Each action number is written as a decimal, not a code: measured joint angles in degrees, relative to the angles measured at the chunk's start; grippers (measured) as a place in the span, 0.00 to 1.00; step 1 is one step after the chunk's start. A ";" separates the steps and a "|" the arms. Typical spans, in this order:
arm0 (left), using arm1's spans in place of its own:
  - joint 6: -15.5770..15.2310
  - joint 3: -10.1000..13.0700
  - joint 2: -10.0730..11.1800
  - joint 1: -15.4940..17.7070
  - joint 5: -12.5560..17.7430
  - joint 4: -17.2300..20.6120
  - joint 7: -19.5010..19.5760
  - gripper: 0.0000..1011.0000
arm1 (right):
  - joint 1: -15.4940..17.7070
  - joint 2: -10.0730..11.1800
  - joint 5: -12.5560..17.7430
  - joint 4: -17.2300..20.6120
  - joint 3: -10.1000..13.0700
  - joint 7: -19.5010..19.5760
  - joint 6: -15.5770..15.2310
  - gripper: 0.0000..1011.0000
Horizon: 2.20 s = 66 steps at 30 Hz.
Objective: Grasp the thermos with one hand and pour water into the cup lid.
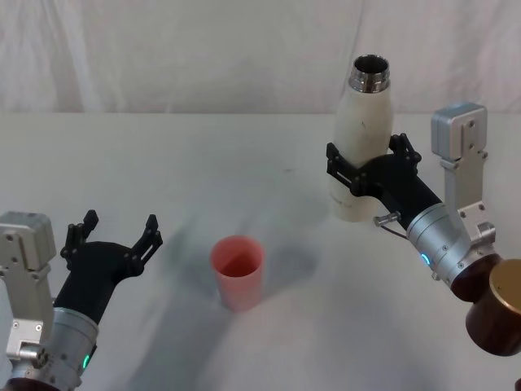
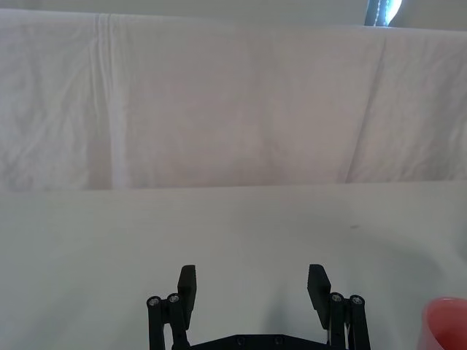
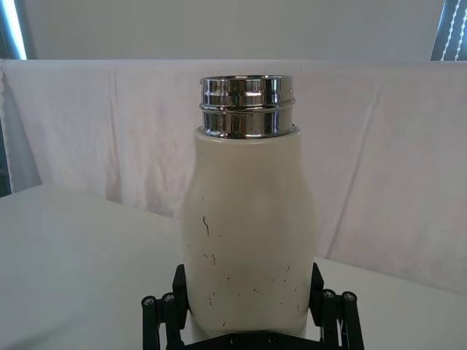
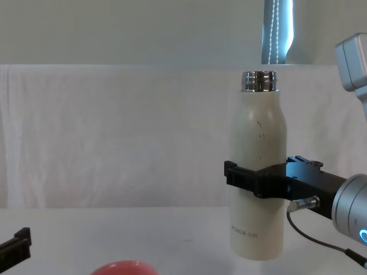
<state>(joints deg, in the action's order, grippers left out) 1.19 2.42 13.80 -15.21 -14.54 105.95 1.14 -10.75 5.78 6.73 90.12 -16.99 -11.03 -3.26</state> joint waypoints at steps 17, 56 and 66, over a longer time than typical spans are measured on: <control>0.00 0.00 0.00 0.00 0.00 0.00 0.00 0.99 | -0.03 -0.03 0.00 -0.11 0.00 0.00 0.11 0.94; 0.00 0.00 0.00 0.00 0.00 0.00 0.00 0.99 | -0.80 5.18 -11.72 2.22 -4.33 0.12 2.07 0.94; 0.00 0.00 0.00 0.00 0.00 0.00 0.00 0.99 | -0.70 7.71 -18.86 3.81 -6.15 -0.33 3.46 0.94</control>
<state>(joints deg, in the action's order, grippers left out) 1.19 2.41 13.80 -15.21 -14.54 105.95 1.14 -11.45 13.48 -12.13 93.93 -23.15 -11.36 0.20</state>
